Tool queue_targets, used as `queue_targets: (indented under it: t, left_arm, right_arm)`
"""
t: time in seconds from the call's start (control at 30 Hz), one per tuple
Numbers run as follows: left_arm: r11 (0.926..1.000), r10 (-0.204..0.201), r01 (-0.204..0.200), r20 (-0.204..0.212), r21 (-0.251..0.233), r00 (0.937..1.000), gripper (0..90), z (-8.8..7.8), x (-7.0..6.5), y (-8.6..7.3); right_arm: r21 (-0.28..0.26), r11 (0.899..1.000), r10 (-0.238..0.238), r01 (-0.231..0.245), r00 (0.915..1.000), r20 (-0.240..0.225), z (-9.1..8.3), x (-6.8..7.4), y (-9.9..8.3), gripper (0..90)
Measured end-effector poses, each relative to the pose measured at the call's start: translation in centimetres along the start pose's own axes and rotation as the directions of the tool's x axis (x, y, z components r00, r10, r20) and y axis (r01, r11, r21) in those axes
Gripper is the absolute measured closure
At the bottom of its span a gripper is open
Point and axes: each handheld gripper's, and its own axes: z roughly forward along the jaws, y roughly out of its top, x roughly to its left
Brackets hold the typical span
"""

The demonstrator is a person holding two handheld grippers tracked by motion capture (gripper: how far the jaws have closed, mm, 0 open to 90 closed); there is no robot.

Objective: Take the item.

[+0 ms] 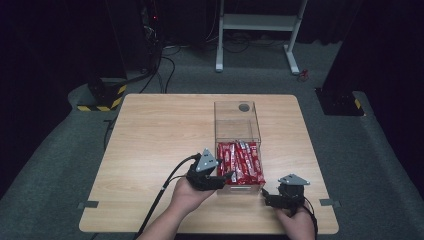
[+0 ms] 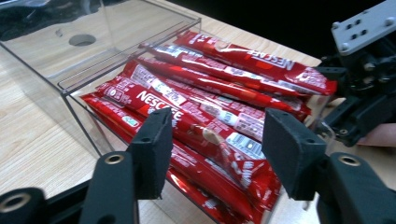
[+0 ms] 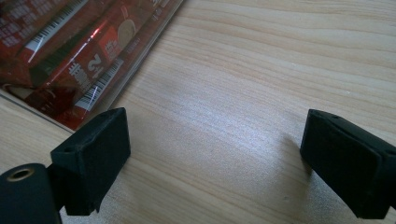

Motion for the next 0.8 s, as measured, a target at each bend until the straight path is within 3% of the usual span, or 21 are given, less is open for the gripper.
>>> queue_targets:
  t: [0.53,0.8]
  left_arm:
    - [0.9997,-0.005,0.006,-0.036,0.023,0.9993,55.8,1.5,-0.4,-0.5]
    - [0.9997,-0.021,0.021,-0.041,0.013,0.9989,63.1,1.4,-0.3,-1.0]
  right_arm:
    - [0.0,1.0,-0.004,0.004,1.0,-0.002,0.0,0.0,0.0,8.1]
    - [0.0,1.0,-0.006,0.006,1.0,-0.003,0.0,0.0,0.0,8.2]
